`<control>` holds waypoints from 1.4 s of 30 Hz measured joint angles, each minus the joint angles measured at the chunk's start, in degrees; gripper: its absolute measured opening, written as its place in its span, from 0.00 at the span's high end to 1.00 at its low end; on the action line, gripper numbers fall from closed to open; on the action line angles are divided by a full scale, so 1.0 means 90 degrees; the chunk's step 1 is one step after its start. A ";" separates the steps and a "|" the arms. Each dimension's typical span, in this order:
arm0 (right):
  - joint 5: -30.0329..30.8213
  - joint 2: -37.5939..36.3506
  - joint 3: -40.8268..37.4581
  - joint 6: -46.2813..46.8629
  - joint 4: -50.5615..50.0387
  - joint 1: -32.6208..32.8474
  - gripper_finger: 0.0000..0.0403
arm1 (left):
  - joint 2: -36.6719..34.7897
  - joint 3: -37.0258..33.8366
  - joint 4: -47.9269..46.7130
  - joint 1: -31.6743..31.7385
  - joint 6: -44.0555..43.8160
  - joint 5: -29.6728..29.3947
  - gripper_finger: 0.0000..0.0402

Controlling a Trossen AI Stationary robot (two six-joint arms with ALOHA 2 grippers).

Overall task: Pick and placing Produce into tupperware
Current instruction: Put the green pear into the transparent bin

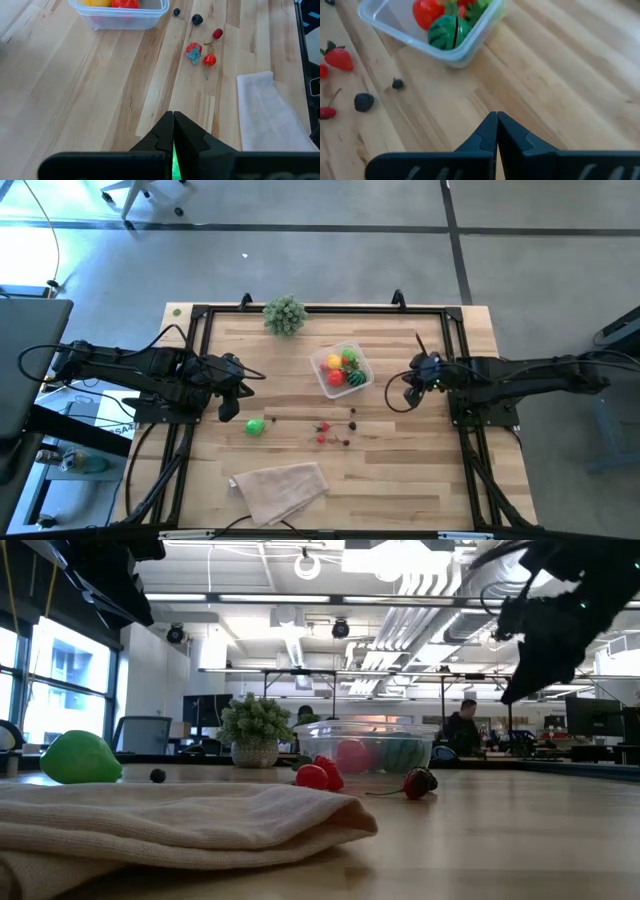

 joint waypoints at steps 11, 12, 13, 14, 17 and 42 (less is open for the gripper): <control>-0.0893 -0.0377 -0.0775 -0.1363 0.1809 0.0000 1.00 | -0.0001 -0.0001 -0.0001 0.0000 -0.0001 0.0000 1.00; -0.0970 -0.0427 -0.0775 -0.1535 0.1916 -0.0002 1.00 | 0.0000 0.0001 -0.0002 0.0000 -0.0001 0.0000 1.00; -0.1026 -0.0500 -0.0775 -0.1704 0.1988 0.0000 1.00 | -0.0001 -0.0001 0.0001 -0.0001 -0.0001 0.0000 1.00; -0.1093 -0.0588 -0.0775 -0.1862 0.1997 -0.0002 1.00 | 0.0000 -0.0001 0.0000 -0.0002 -0.0001 0.0000 1.00; -0.1138 -0.0932 -0.0775 -0.2194 0.1889 -0.0002 1.00 | 0.0000 0.0001 -0.0002 0.0000 0.0001 0.0000 1.00; -0.0471 -0.2375 0.0043 -0.2614 0.0769 -0.0002 1.00 | 0.0000 0.0001 0.0001 0.0000 -0.0002 0.0000 1.00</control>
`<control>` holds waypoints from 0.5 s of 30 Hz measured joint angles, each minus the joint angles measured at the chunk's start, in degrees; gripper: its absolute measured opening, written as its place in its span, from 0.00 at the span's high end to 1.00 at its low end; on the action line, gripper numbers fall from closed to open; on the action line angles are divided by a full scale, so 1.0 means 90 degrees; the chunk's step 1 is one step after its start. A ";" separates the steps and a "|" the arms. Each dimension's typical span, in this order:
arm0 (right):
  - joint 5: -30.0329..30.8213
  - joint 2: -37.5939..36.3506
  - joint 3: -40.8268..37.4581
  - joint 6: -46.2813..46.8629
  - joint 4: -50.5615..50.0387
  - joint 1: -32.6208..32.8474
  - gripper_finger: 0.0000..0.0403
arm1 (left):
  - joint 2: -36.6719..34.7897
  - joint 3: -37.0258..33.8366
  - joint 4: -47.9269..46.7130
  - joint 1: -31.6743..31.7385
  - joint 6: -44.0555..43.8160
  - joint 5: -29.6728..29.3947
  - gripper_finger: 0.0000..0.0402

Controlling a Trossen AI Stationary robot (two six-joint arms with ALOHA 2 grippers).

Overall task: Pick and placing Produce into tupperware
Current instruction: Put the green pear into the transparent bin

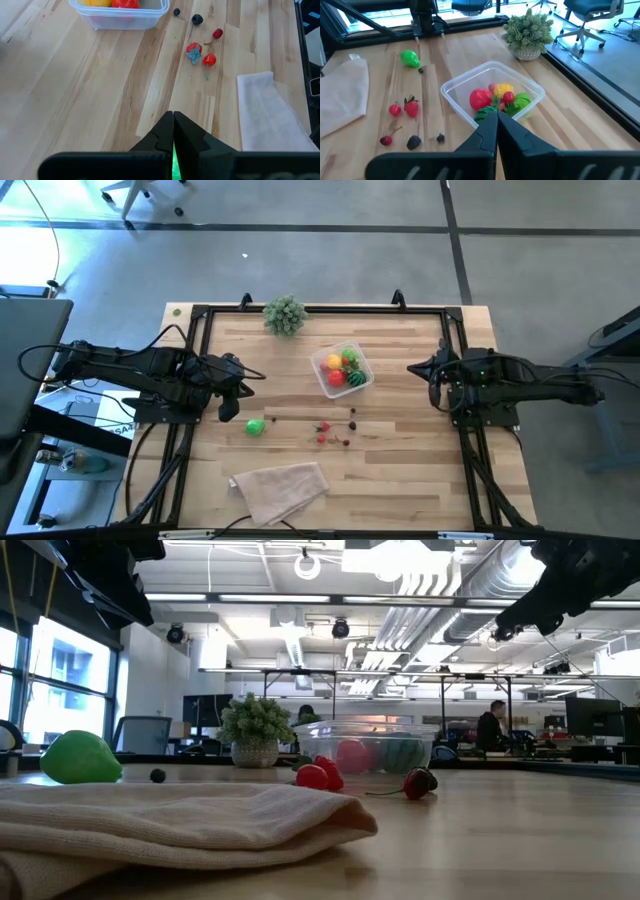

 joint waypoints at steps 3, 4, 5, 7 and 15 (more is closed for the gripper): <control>-0.0002 0.0000 0.0000 0.0011 0.0000 0.0000 1.00 | 0.0000 -0.0002 -0.0002 0.0000 0.0001 0.0000 1.00; -0.0003 0.0000 0.0000 0.0011 0.0001 0.0000 1.00 | -0.0001 0.0000 -0.0002 -0.0001 0.0001 0.0000 1.00; -0.0004 0.0000 0.0000 0.0011 0.0002 0.0000 1.00 | 0.0000 -0.0002 -0.0002 -0.0001 0.0001 0.0000 1.00; -0.0004 0.0000 0.0000 0.0011 0.0002 0.0000 1.00 | -0.0002 -0.0001 -0.0002 -0.0002 0.0000 0.0001 1.00; -0.0011 0.0000 0.0000 0.0011 0.0005 0.0000 1.00 | -0.0050 0.0090 0.0047 -0.0005 -0.0046 0.0720 1.00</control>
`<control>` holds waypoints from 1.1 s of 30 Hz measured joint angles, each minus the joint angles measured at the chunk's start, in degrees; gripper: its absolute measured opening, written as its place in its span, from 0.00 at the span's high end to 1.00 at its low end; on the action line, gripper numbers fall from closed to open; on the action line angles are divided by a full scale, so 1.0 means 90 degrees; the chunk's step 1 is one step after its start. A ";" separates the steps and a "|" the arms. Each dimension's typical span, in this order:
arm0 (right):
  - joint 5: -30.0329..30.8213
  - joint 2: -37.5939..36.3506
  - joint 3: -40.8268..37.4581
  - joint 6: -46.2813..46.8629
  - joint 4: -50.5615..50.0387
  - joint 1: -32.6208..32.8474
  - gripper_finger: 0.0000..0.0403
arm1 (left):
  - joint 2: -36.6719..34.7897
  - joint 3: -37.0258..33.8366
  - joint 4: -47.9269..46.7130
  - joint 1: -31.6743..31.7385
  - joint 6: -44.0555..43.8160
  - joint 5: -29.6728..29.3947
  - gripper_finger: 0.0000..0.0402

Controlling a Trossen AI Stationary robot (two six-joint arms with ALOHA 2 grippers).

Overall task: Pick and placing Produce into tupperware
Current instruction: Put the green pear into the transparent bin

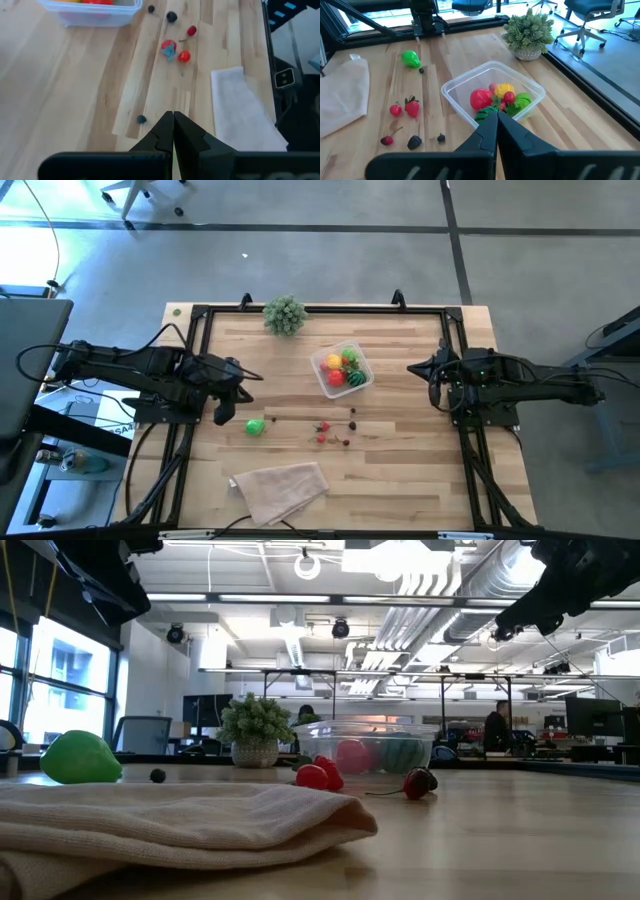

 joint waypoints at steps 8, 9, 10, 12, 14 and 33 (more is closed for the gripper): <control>-0.0005 0.0000 0.0000 0.0000 0.0002 0.0000 1.00 | 0.0011 0.0000 -0.0006 0.0002 0.0002 -0.0205 1.00; -0.0005 0.0000 0.0000 0.0000 0.0002 0.0000 1.00 | 0.0011 0.0000 -0.0006 0.0002 0.0099 -0.0240 1.00; -0.0005 0.0000 0.0000 0.0000 0.0002 0.0000 1.00 | 0.0011 0.0000 -0.0003 0.0002 0.0276 -0.0323 1.00; -0.0005 0.0000 0.0000 0.0000 0.0002 0.0000 1.00 | 0.0011 0.0000 0.0004 0.0002 0.0593 -0.0535 1.00; -0.0005 0.0000 0.0000 0.0000 0.0002 0.0000 1.00 | 0.0011 0.0000 0.0007 0.0002 0.0685 -0.0753 1.00; -0.0005 0.0000 0.0000 0.0000 0.0002 0.0000 1.00 | 0.0011 0.0021 0.0642 0.0005 0.0169 -0.0775 0.99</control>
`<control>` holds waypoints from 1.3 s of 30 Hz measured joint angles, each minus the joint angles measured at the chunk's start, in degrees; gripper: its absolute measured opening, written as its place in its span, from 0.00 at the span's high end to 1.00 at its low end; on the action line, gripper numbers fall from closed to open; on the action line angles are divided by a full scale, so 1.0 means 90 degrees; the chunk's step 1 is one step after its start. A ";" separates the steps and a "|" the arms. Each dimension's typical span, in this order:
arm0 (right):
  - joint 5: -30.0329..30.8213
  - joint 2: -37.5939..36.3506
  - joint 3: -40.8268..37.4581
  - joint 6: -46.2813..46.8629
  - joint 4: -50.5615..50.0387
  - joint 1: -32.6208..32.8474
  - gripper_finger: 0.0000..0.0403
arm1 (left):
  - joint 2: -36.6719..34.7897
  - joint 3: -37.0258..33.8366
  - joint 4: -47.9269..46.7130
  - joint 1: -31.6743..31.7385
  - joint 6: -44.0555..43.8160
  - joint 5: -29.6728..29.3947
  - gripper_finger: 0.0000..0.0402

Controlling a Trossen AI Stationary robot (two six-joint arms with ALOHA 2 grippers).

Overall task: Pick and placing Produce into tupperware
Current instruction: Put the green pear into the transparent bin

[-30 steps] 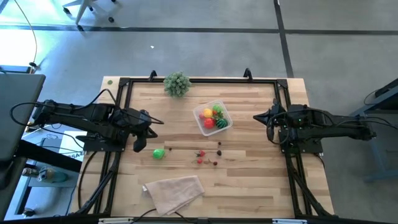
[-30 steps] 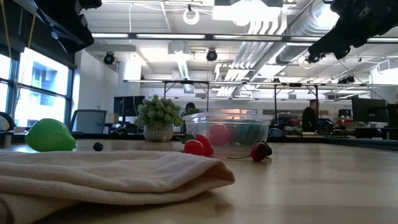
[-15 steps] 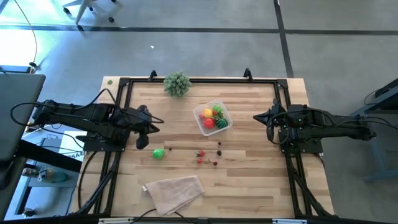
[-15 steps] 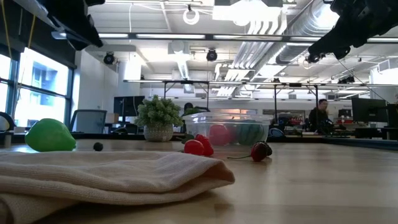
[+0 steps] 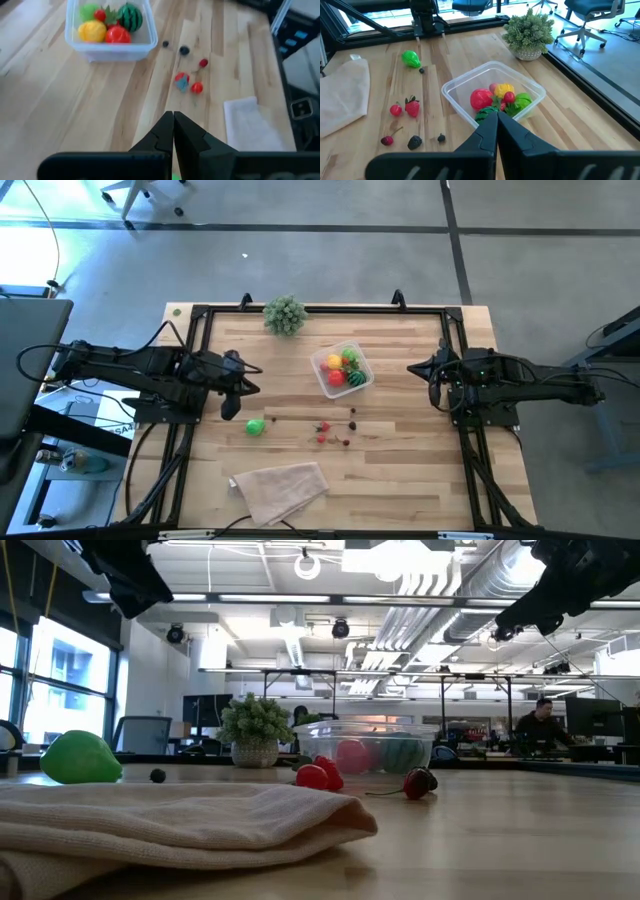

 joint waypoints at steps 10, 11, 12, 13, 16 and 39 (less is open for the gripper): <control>0.0000 0.0000 0.0000 0.0000 0.0005 -0.0001 1.00 | 0.0092 0.1375 -0.1752 -0.0039 -0.0896 0.0360 0.81; 0.0000 0.0001 0.0000 0.0000 0.0001 0.0000 1.00 | 0.0099 0.1486 -0.2002 -0.0083 -0.1052 0.0344 0.79; -0.0001 0.0000 0.0000 0.0000 0.0001 0.0000 1.00 | 0.0113 0.1564 -0.2175 -0.0137 -0.1206 0.0305 0.76; 0.0000 0.0000 0.0000 0.0001 0.0005 -0.0001 1.00 | 0.0134 0.1609 -0.2323 -0.0201 -0.1364 0.0261 0.74; 0.0000 0.0002 0.0000 0.0002 0.0003 -0.0002 1.00 | 0.0178 0.1615 -0.2824 -0.0439 -0.1778 0.0237 0.68; -0.0001 0.0002 0.0001 0.0000 0.0000 -0.0001 1.00 | 0.3752 0.1608 -0.3307 -0.1751 -0.2513 0.0203 0.39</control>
